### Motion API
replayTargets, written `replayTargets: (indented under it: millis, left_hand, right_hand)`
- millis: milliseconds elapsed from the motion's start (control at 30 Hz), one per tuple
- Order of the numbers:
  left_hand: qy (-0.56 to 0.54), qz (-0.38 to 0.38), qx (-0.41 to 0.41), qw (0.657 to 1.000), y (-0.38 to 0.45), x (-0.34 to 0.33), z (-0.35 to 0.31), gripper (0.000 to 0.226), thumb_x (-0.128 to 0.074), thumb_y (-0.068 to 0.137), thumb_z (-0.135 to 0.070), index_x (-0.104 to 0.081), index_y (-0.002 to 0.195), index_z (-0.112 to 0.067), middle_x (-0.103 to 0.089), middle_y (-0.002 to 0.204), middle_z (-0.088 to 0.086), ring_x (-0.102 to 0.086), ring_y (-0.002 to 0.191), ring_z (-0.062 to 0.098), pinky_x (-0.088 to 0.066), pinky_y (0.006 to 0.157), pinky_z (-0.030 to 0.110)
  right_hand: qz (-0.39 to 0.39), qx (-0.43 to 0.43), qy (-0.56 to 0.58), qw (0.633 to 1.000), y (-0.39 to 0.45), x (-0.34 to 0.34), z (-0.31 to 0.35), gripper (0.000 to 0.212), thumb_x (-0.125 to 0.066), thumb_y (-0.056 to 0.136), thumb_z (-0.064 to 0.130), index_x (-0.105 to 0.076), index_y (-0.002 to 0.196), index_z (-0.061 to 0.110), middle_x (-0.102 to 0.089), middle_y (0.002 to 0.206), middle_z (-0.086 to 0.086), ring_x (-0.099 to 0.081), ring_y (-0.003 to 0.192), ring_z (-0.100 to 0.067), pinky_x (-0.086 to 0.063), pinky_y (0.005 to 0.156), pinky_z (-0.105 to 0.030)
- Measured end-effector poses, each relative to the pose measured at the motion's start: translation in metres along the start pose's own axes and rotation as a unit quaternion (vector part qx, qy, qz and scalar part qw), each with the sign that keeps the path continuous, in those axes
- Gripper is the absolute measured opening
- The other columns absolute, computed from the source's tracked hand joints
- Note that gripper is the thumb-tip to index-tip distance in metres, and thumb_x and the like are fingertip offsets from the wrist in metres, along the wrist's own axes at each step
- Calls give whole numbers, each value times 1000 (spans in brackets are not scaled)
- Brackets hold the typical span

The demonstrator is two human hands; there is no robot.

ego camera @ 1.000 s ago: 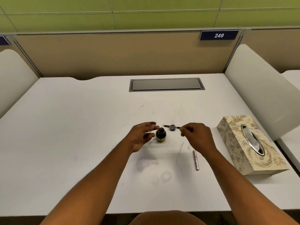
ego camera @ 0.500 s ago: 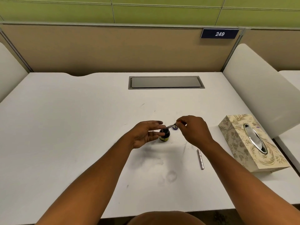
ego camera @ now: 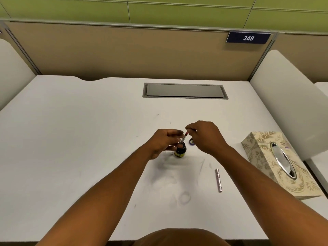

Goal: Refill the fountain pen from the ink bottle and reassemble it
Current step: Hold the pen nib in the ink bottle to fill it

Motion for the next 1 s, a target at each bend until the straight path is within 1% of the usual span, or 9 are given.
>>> replayTargets:
  millis: [133, 233, 300, 400, 500, 600, 767, 900, 1000]
  left_hand:
    - [42, 11, -8, 999, 5, -5, -4, 25, -67, 91, -11, -73, 115, -14, -73, 97, 1, -71, 85, 14, -56, 74, 22]
    - [70, 13, -16, 997, 10, -9, -6, 13, -67, 91, -15, -76, 100, -18, -74, 87, -4, -71, 83, 14, -56, 80, 29]
    - [78, 8, -20, 997, 13, -10, -6, 15, -69, 91, -16, -76, 104, -18, -75, 85, -5, -72, 84, 15, -58, 81, 30]
    - [90, -1, -22, 996, 18, -10, -6, 23, -70, 91, -16, -75, 113, -15, -76, 89, -3, -73, 83, 15, -57, 72, 24]
    - [92, -4, -20, 996, 20, -8, -5, 22, -69, 92, -14, -74, 113, -15, -75, 95, 2, -73, 80, 12, -55, 67, 20]
    - [90, 1, -17, 996, 20, -7, -3, 19, -68, 92, -14, -74, 110, -16, -74, 93, 7, -72, 73, 9, -53, 63, 17]
    - [110, 5, -16, 994, 24, -4, 2, 24, -66, 94, -16, -73, 116, -11, -72, 91, 9, -70, 70, 11, -53, 62, 18]
    - [112, 17, -20, 993, 26, -3, 2, 22, -65, 95, -15, -73, 115, -13, -71, 91, 7, -70, 68, 10, -53, 62, 19]
    - [111, 17, -23, 993, 28, -2, 1, 21, -64, 96, -14, -73, 114, -15, -71, 91, 6, -69, 67, 9, -53, 64, 20]
  right_hand:
    - [19, 13, 37, 999, 9, 4, 1, 22, -53, 93, 20, -75, 92, 19, -75, 86, 1, -64, 81, -22, -47, 69, -31]
    - [27, 17, 51, 998, 15, 6, 1, 21, -55, 91, 22, -76, 91, 21, -75, 84, 3, -65, 80, -19, -51, 70, -33]
    - [29, 21, 57, 998, 16, 5, -2, 20, -57, 91, 24, -77, 92, 21, -76, 85, 3, -65, 80, -18, -52, 72, -35]
    - [36, 20, 58, 997, 17, 1, -6, 18, -59, 90, 26, -77, 93, 22, -76, 84, 3, -66, 79, -18, -52, 71, -34]
    - [39, 17, 55, 998, 19, -2, -8, 17, -60, 90, 27, -75, 95, 21, -75, 86, 3, -66, 79, -18, -50, 69, -32]
    - [49, 18, 58, 997, 18, -5, -8, 17, -60, 90, 28, -75, 94, 21, -75, 85, 2, -67, 75, -18, -53, 70, -34]
    - [70, 32, 45, 996, 19, -6, -7, 18, -59, 90, 22, -76, 96, 20, -75, 83, 0, -68, 75, -21, -55, 73, -37]
    - [70, 33, 21, 997, 21, -5, -6, 19, -57, 89, 21, -75, 96, 19, -73, 77, -2, -67, 75, -23, -55, 72, -38]
    - [66, 36, -14, 997, 24, -6, -6, 19, -55, 90, 24, -74, 95, 21, -72, 78, -2, -66, 74, -23, -55, 70, -37]
Point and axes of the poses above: each hand's wrist, its own y-axis towards the middle knuckle, its own x-axis out of the back of the hand, z = x × y, the point moved 2 cm from there along y, towards the middle knuckle
